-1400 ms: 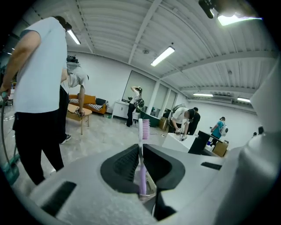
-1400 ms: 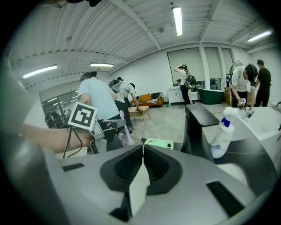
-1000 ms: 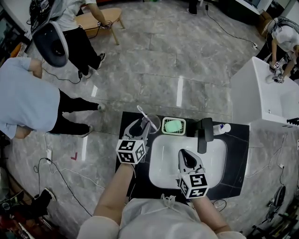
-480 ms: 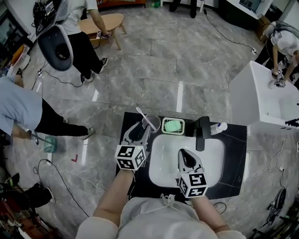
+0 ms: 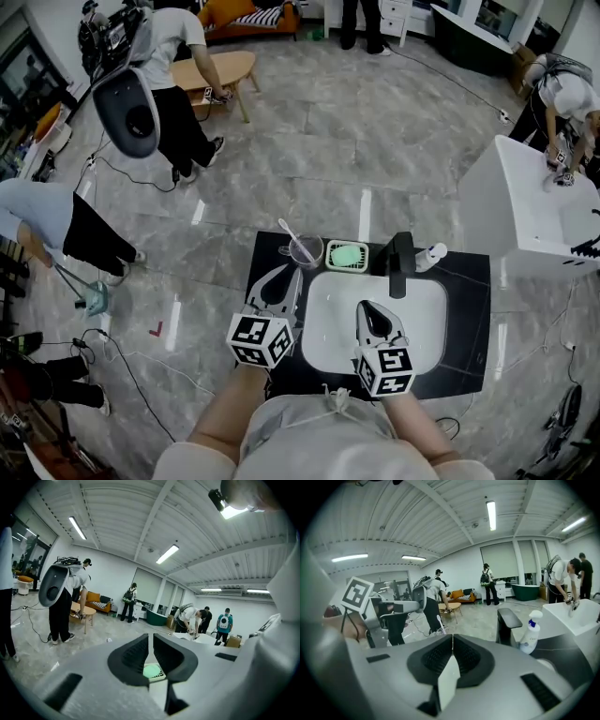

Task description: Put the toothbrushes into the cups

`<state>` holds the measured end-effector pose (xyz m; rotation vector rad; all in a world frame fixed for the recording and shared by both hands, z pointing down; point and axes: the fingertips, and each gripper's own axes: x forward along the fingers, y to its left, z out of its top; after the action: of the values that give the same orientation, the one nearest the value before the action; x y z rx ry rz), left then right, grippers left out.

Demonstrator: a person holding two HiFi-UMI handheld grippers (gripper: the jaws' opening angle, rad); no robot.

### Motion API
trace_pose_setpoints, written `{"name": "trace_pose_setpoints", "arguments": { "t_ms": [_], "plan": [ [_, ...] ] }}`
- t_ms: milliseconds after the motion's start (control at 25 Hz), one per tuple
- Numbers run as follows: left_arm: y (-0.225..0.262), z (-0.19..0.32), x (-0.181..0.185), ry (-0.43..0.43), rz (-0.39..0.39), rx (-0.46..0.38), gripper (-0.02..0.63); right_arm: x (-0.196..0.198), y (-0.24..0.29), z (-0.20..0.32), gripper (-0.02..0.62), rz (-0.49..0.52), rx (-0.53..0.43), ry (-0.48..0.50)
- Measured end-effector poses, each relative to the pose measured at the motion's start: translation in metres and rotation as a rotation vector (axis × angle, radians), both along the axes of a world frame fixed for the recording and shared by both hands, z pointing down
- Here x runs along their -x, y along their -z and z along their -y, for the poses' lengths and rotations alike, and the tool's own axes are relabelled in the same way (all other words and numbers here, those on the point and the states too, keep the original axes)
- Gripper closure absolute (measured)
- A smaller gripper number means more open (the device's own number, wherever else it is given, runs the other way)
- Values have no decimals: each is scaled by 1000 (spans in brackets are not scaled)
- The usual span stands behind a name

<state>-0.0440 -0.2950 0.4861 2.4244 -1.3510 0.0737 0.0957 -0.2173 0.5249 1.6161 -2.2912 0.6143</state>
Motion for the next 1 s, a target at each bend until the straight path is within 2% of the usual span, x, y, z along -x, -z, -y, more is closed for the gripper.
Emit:
{"name": "trace_pose_setpoints", "arguments": {
  "t_ms": [400,720,1000],
  "plan": [
    [12,-67,-25,-100,44,-12,588,0,14,-14,568,1,-57,15],
    [8,-83,-34,-101,75,-1,588,9,24,-24,569,-24,-113,81],
    [8,-86,-37,-97,81,5,588,10,33,-27,571,-53,-134,95]
  ]
}}
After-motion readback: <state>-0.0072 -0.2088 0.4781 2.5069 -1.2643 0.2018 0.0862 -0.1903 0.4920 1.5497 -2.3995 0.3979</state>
